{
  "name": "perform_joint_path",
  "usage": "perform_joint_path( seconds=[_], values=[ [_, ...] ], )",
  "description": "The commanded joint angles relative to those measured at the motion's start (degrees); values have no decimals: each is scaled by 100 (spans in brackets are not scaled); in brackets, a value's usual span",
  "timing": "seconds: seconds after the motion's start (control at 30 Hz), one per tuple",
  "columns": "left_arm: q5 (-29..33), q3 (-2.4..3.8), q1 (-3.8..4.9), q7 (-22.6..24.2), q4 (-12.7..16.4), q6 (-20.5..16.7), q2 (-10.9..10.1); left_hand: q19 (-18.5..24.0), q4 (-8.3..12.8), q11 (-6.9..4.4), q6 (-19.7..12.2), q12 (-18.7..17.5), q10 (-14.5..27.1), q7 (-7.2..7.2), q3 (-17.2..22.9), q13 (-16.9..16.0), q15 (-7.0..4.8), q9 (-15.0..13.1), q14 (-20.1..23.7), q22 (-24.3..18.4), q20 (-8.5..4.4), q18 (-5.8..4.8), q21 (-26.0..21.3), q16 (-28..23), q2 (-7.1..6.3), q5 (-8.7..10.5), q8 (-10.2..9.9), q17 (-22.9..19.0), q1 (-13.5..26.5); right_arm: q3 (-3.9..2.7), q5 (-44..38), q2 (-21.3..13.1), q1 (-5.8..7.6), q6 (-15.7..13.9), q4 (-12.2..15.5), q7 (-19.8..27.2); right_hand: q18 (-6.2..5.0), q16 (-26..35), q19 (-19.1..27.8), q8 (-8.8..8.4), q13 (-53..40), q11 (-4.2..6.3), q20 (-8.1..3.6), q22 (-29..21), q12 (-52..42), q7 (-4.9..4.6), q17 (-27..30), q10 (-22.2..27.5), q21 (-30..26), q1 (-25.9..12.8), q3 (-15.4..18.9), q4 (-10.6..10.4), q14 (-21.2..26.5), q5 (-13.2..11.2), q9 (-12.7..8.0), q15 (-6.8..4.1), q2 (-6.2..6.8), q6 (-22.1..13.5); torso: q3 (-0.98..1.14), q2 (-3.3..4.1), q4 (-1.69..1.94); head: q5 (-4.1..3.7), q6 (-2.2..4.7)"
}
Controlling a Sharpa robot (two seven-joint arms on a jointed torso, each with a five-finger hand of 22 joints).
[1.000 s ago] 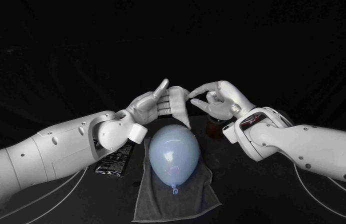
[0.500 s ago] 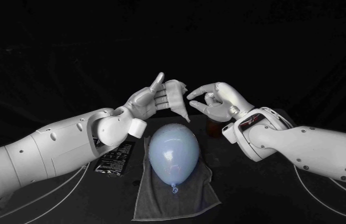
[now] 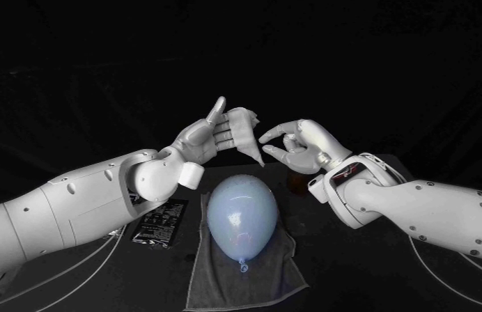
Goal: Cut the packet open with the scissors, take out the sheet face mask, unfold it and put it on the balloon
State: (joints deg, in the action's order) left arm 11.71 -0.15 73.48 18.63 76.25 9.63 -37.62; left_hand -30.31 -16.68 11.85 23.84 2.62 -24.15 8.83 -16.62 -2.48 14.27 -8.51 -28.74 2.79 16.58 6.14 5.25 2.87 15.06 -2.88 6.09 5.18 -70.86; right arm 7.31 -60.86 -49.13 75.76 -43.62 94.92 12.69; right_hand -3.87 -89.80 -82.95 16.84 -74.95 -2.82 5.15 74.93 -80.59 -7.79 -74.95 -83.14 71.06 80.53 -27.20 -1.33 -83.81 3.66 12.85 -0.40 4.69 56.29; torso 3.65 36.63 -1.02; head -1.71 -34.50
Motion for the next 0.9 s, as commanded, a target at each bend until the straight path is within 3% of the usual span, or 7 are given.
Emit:
perform_joint_path(
  seconds=[0.03, 0.17, 0.2, 0.3, 0.47, 0.57, 0.9],
  values=[
    [72, 9, 15, 78, 22, -104, -2, -55, 71, 79, 76, 26, -254, 486, -18, -23, -69, -31, -177, 7, 13, -32, 2, 59, 11, 8, 9, 36, -224, -3, -215, 28, -3, -111, -3, -21, 21, -20, -25, 22, -629, -24, 4, 1022, 14, -6, -1505, -14, 14, -11, 8, 32, -619, -7, 0, -36, 44, 29, 1, 0, 5, 11, 36],
    [-103, 5, 15, 82, 4, -203, 0, -103, 125, 280, 647, 211, -1320, 652, 46, -107, -109, -214, -631, 10, 13, -27, 12, 159, 57, 4, 235, 125, -658, -5, -84, 62, 1, -171, -20, -20, 19, -20, -22, 13, -628, -30, 5, 1020, 15, -14, -1505, -15, 5, -42, 6, 34, -619, -15, -6, -33, 52, 17, 1, 0, 5, 14, 78],
    [-173, 4, 15, 102, -10, -250, 5, -259, 153, 213, 1041, 364, -2071, 740, 68, -174, -167, -333, -1040, 24, 13, -28, 37, 255, 57, 0, 391, 205, -791, -5, -12, 73, 8, -190, -28, -18, 18, -20, -19, 7, -624, -33, 6, 1018, 19, -17, -1505, -13, -2, -55, 4, 34, -619, -16, -9, -32, 54, 10, 0, -1, 3, 14, 94],
    [-523, -1, 12, 185, -77, -407, 30, -1032, 349, 133, 1729, 453, -2544, 695, 222, -159, -258, -527, -1620, 107, 7, -4, 199, 454, 90, 4, 653, 332, -1286, -11, 164, 107, 37, -248, -51, -6, 17, -20, -16, -6, -623, -38, 7, 1016, 20, -23, -1505, -13, -9, -76, -3, 38, -619, -15, -16, -28, 57, -10, 0, 1, -5, 30, 129],
    [-1083, -14, -5, 344, -246, -609, 103, -1225, 372, 122, 1785, 399, -2590, 682, 364, -127, -265, -522, -1630, 124, 9, 12, 250, 462, 161, 3, 661, 345, -1477, -22, 318, 191, 174, -302, -111, -41, 16, -20, -13, -14, -625, -40, 9, 1014, 18, -26, -1505, -14, -16, -85, -8, 41, -619, -14, -20, -26, 57, -20, -4, 3, -3, 14, 154],
    [-1203, -19, -19, 400, -294, -631, 131, -1116, -14, 136, 1788, 308, -2609, 696, 711, -119, -251, -485, -1586, 109, 11, -14, 226, 436, 190, 2, 632, 347, -1347, -25, 260, 250, 247, -300, -142, -129, 19, -20, -19, -11, -635, -42, 10, 1019, 8, -26, -1505, -22, 1, -101, -10, 39, -619, -20, -19, -23, 54, -13, -5, 7, -5, 0, 164],
    [-1427, -31, -32, 409, -290, -606, 140, -734, -30, 188, 1611, 114, -2589, 761, 1402, -118, -210, -345, -1501, 83, 11, -96, 166, 373, 163, 7, 478, 348, -132, -40, -185, 411, 317, -466, -215, -251, 19, -20, -21, -7, -638, -39, 13, 1019, 5, -20, -1505, -28, 5, -153, -36, 32, -619, -36, -21, -22, 17, 6, 1, 5, 0, 14, 152]
  ],
)
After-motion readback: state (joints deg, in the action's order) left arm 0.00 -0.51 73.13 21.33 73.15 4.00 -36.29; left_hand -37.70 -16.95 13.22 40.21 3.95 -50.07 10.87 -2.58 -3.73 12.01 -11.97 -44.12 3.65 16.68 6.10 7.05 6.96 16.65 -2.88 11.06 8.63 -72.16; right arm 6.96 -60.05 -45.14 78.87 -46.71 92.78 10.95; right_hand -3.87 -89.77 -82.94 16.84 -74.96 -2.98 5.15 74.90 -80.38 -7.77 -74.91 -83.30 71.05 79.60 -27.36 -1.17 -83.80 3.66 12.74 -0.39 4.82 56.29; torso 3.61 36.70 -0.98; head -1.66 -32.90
